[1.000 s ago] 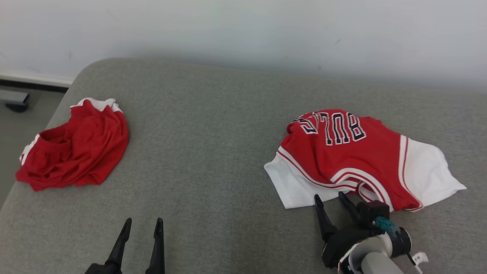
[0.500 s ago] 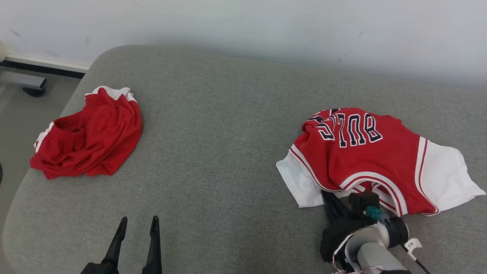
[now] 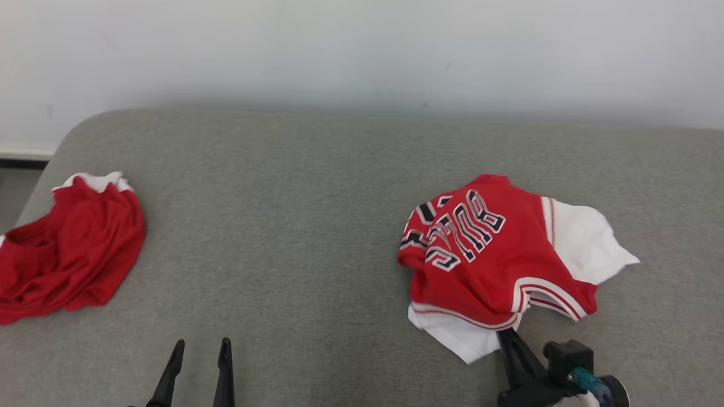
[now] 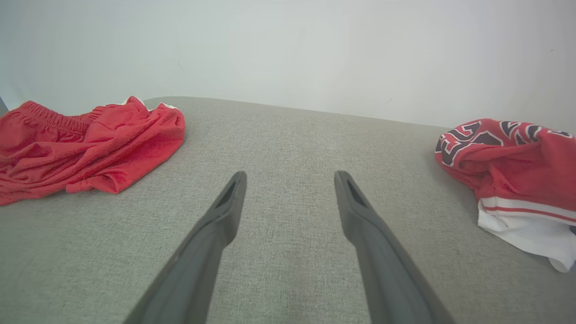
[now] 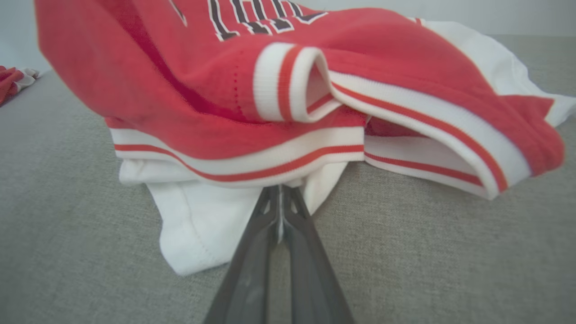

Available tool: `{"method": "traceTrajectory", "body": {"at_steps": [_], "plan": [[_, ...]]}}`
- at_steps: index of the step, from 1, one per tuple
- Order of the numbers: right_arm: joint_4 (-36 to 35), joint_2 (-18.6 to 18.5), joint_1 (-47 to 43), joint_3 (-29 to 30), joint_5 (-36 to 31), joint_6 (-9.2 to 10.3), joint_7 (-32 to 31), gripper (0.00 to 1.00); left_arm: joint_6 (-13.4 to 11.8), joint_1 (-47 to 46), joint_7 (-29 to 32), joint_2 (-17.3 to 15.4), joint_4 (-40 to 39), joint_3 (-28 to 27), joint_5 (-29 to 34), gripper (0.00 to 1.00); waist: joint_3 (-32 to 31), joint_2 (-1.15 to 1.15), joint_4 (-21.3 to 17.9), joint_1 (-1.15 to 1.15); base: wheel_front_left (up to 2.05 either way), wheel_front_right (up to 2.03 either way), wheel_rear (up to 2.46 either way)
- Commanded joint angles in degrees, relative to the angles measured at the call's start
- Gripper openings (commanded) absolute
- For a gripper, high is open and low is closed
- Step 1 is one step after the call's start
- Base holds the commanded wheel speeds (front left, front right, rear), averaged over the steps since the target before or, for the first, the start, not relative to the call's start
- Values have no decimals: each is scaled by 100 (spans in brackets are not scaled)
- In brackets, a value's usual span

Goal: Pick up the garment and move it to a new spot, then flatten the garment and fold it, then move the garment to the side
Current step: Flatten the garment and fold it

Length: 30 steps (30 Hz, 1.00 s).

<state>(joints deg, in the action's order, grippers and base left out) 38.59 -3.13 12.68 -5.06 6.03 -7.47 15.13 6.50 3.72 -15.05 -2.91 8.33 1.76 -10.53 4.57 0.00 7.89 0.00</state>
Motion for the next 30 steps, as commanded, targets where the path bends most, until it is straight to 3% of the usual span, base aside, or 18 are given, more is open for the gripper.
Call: {"method": "traceTrajectory", "body": {"at_steps": [1, 5, 14, 15, 16, 30], "plan": [[-212, -31, -236, 86, -25, -3, 3, 0, 4, 75, -20, 4, -14, 10, 4, 100, -151, 0, -497, 0, 0, 0, 0], [-541, -228, -564, 354, -12, -3, 2, 0, 27, 51, -20, 4, -2, 34, 30, 100, -184, 0, -779, 0, 0, 0, 0], [-556, -570, -806, 817, 133, -3, 1, 0, 40, -25, -20, 4, 24, 42, 16, 100, -186, 0, -972, 0, 0, 0, 0], [-589, -562, -801, 814, 175, -3, 1, 43, 43, -17, -20, 4, 30, 47, 5, 100, -189, 0, -978, 0, 0, 0, 0], [-633, -538, -796, 800, 203, -3, 1, 100, 46, -3, -20, 4, 37, 52, -10, 100, -192, 0, -981, 0, 0, 0, 0], [-2185, -593, -1474, 1150, 318, -3, 2, 100, 62, 189, -20, 4, 51, -66, -10, 100, -282, 0, -1043, 0, 0, 0, 0]]}}
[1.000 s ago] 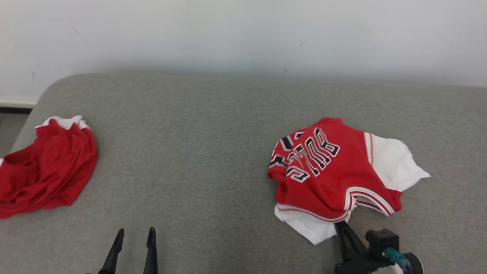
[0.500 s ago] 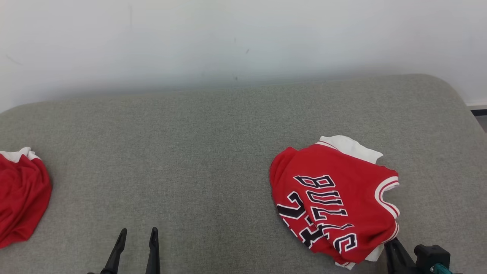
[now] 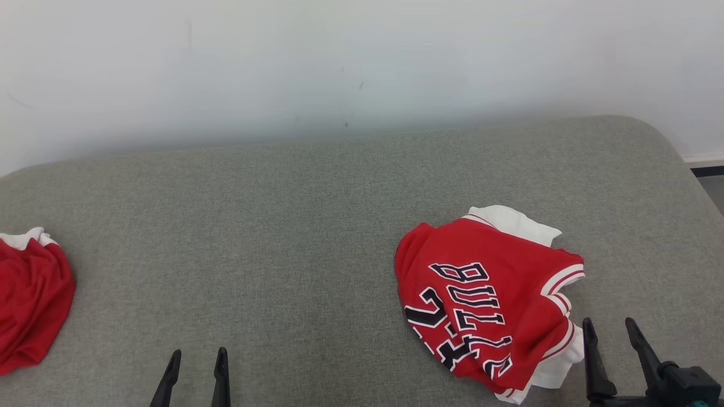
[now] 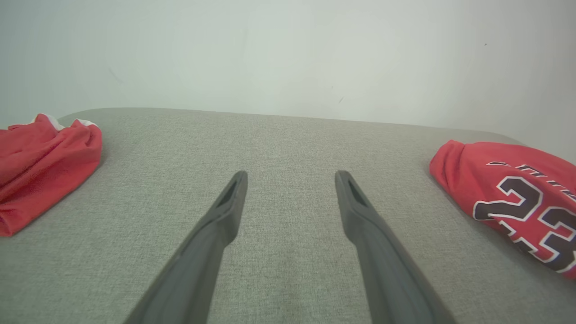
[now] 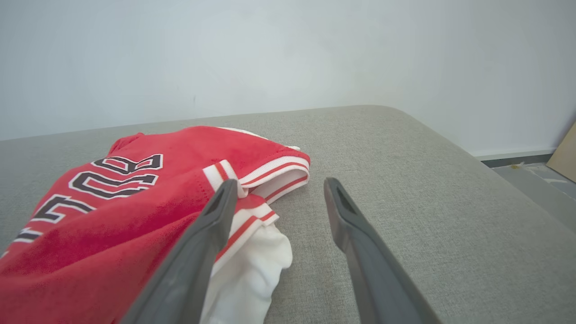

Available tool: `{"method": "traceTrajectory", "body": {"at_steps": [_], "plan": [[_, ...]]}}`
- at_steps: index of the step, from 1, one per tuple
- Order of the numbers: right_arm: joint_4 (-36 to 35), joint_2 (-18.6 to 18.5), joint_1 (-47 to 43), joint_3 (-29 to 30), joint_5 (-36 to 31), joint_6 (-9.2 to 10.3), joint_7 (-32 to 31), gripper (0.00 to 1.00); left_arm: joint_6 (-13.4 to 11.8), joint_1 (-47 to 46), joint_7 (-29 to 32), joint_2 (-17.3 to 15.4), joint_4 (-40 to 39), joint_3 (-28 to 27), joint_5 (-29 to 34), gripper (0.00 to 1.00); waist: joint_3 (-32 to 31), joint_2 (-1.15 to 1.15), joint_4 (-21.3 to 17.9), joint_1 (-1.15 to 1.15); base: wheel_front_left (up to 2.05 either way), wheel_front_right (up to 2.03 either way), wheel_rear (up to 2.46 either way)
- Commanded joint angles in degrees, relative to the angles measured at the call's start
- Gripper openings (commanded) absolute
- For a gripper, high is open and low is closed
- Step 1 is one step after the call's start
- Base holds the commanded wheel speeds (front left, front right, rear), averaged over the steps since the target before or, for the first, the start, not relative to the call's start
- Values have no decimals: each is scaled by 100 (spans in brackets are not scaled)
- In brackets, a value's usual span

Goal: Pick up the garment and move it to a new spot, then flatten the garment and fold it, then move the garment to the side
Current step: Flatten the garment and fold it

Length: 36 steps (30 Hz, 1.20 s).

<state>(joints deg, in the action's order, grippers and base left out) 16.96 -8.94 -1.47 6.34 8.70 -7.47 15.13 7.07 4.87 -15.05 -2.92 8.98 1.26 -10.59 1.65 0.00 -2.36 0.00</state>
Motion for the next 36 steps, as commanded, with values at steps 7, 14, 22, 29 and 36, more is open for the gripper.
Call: {"method": "traceTrajectory", "body": {"at_steps": [7, 14, 22, 29, 36], "plan": [[-517, -42, 160, -265, 102, -3, -282, 100, 14, -15, -20, 6, -4, 18, 15, 100, 41, 0, -73, 0, 0, 0, 0], [-82, -209, 584, -503, 257, -3, -710, 100, 22, -71, -20, 6, 15, 71, -17, 100, 38, 0, 80, 0, 0, 0, 0], [579, -362, 843, -740, 519, -3, -1217, 38, 22, -33, -20, 6, 27, 34, -55, 100, 32, 0, 239, 0, 0, 0, 0], [657, -427, 993, -1011, 722, -3, -1098, 0, -15, 27, -20, 6, 22, 4, -89, 100, -15, 0, 275, 0, 0, 0, 0], [309, -218, 1600, -1611, 851, -3, -828, 0, -16, 34, -20, 5, 25, -33, -116, 100, -70, 0, 254, 0, 0, 0, 0]]}}
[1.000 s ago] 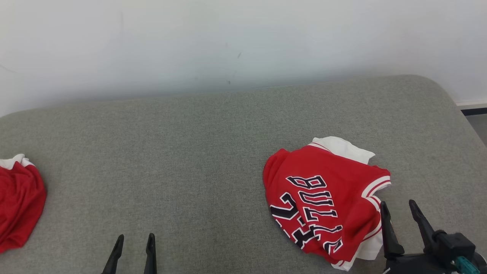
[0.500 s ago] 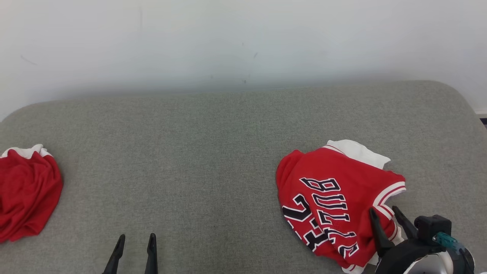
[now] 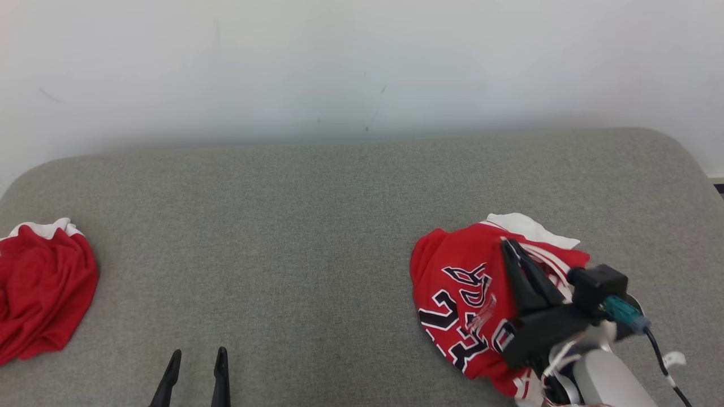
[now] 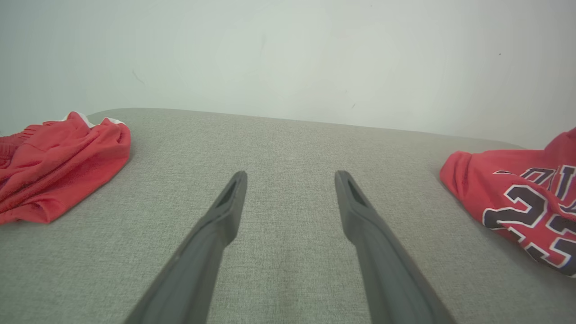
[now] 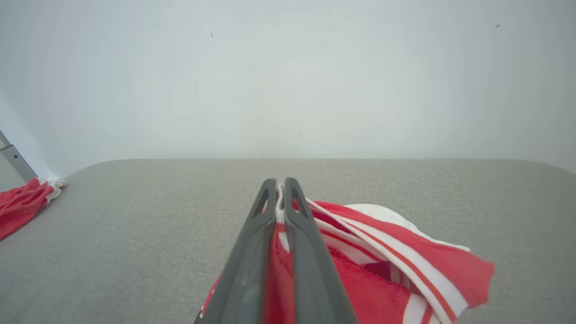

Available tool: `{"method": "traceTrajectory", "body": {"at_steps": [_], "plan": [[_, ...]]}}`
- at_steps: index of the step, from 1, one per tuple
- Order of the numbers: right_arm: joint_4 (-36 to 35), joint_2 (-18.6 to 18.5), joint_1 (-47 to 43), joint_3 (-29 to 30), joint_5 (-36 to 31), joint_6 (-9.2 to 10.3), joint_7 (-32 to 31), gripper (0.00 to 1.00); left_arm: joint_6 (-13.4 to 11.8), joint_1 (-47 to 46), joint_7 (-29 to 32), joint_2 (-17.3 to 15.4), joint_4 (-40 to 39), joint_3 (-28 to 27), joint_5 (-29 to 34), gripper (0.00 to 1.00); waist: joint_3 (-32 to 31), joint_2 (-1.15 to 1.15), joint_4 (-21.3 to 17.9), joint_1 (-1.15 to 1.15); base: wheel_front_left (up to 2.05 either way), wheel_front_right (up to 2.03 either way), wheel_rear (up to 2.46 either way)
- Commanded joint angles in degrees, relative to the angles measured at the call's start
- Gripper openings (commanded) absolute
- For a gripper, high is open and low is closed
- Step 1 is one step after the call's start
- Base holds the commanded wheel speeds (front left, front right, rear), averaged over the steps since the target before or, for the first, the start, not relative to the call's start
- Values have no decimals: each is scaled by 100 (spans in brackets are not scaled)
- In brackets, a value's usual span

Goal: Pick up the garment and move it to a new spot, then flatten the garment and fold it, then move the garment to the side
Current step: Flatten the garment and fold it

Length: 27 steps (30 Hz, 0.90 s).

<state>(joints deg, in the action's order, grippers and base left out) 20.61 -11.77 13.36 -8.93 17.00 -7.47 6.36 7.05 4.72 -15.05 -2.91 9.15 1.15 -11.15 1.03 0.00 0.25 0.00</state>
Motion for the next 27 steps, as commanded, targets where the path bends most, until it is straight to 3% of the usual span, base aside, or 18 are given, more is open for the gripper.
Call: {"method": "traceTrajectory", "body": {"at_steps": [1, 7, 18, 27], "plan": [[-102, 123, 277, -205, 40, -3, 89, 0, -13, 45, -20, 5, 11, -28, -53, 100, -15, 0, -9, 0, 0, 0, 0], [-177, 456, 1249, -767, 166, -3, 302, 0, -4, 39, -20, 5, 21, -48, -26, 100, -88, 0, 30, 0, 0, 0, 0], [22, 734, 3174, -1352, 450, -3, 587, 0, -31, 139, -20, 5, 40, -19, -100, 100, -258, 0, 158, 0, 0, 0, 0], [533, 823, 3404, -1268, 543, -3, 691, 0, -46, 196, -20, 5, 4, 36, -129, 100, -277, 0, 266, 0, 0, 0, 0]]}}
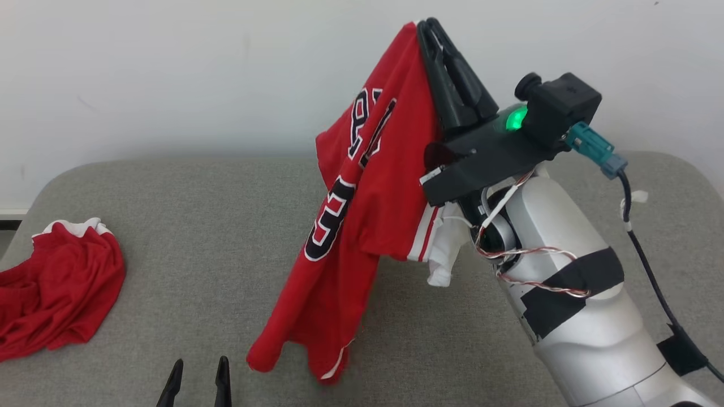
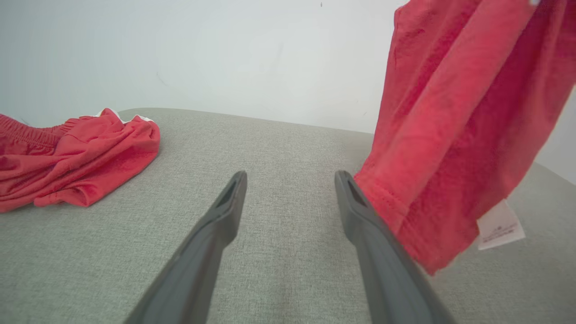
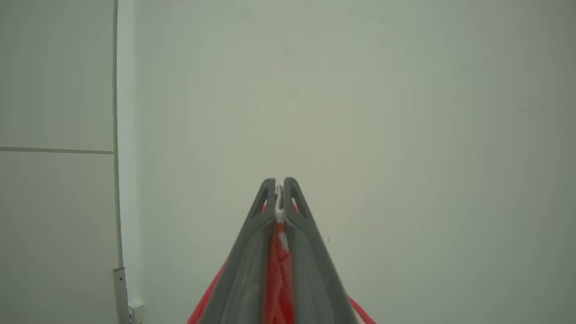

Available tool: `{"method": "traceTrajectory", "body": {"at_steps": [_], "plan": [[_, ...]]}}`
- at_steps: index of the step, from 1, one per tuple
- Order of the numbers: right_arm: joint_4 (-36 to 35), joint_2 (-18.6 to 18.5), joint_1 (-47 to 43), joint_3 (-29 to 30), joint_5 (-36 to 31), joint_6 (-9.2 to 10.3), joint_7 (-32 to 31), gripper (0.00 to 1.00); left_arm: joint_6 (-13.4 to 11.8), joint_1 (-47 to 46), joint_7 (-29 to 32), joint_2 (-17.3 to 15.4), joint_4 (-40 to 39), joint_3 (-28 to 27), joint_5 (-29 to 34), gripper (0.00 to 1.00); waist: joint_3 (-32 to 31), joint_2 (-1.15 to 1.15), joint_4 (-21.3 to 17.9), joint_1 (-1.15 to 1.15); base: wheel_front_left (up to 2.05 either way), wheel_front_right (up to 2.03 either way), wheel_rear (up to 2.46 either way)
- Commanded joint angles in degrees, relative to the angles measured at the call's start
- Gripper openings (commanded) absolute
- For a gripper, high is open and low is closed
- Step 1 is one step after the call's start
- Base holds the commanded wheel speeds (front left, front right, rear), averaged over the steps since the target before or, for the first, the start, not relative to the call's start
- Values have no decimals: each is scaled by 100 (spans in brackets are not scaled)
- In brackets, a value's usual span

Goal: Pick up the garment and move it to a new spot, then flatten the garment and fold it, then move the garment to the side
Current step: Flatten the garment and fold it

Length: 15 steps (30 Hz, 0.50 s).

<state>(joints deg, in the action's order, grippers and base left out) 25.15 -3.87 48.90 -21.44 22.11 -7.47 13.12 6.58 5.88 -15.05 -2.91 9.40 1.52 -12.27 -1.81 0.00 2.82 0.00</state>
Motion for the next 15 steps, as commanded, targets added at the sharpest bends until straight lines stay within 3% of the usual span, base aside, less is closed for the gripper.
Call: {"method": "traceTrajectory", "body": {"at_steps": [1, 15], "plan": [[78, 33, -151, -17, 32, -3, 14, 0, 1, 81, -20, 5, -21, -1, -17, 100, 7, 0, 10, 0, 0, 0, 0], [949, -681, -1772, 560, 38, -3, 134, 0, -23, 61, -20, 5, -4, -36, -51, 100, 65, 0, -38, 0, 0, 0, 0]]}}
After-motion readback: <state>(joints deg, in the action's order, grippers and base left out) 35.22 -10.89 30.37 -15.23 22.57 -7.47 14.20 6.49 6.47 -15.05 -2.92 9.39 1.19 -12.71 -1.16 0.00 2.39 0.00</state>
